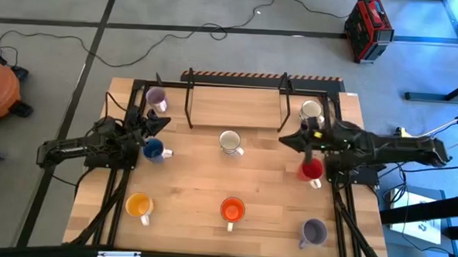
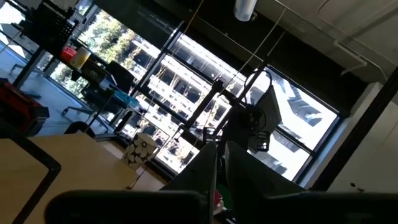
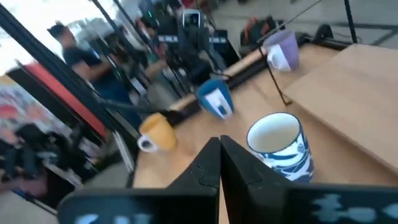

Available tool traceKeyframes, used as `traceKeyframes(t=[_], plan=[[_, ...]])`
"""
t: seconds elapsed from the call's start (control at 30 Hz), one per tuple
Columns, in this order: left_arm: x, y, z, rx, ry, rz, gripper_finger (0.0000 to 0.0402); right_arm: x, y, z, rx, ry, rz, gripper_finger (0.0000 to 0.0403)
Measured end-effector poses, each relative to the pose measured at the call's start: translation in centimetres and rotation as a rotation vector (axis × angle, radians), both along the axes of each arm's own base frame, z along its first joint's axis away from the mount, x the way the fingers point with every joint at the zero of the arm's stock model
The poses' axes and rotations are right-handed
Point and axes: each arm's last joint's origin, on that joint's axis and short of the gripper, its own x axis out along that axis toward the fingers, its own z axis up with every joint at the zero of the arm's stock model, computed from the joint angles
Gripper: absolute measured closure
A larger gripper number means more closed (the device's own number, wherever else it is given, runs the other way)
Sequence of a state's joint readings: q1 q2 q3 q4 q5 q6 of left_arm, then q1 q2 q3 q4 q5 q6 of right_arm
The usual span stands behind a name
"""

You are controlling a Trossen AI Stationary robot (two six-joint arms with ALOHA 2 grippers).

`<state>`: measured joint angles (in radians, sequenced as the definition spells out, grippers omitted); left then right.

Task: Place coffee mugs
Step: Put the left blue patterned mug on the shelf

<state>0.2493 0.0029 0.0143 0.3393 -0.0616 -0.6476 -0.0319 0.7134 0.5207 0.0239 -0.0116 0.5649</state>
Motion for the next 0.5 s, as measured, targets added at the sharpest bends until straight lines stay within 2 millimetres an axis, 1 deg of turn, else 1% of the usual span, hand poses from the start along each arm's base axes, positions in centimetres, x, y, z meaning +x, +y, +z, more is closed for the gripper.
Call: traceKeyframes(t=[0.1, 0.2, 0.27, 0.43, 0.5], plan=[[0.0, 0.0, 0.0, -0.002, -0.002, -0.001, 0.0373, 2.2, -0.1, 0.2, -0.053, 0.092, -0.01, 0.0403], [0.0, 0.0, 0.0, -0.003, -0.003, -0.002, 0.0373, 4.2, -0.2, 0.9, -0.099, 0.117, -0.005, 0.0403], [0.0, 0.0, 0.0, -0.002, -0.003, -0.002, 0.0373, 5.4, -0.2, 1.0, -0.112, 0.149, 0.002, 0.0403], [0.0, 0.0, 0.0, -0.003, -0.004, -0.001, 0.0373, 8.5, 1.7, 0.7, -0.194, 0.223, 0.046, 0.0403], [0.0, 0.0, 0.1, -0.003, -0.005, -0.001, 0.0373, 9.5, 2.6, 0.2, -0.231, 0.284, 0.044, 0.0403]])
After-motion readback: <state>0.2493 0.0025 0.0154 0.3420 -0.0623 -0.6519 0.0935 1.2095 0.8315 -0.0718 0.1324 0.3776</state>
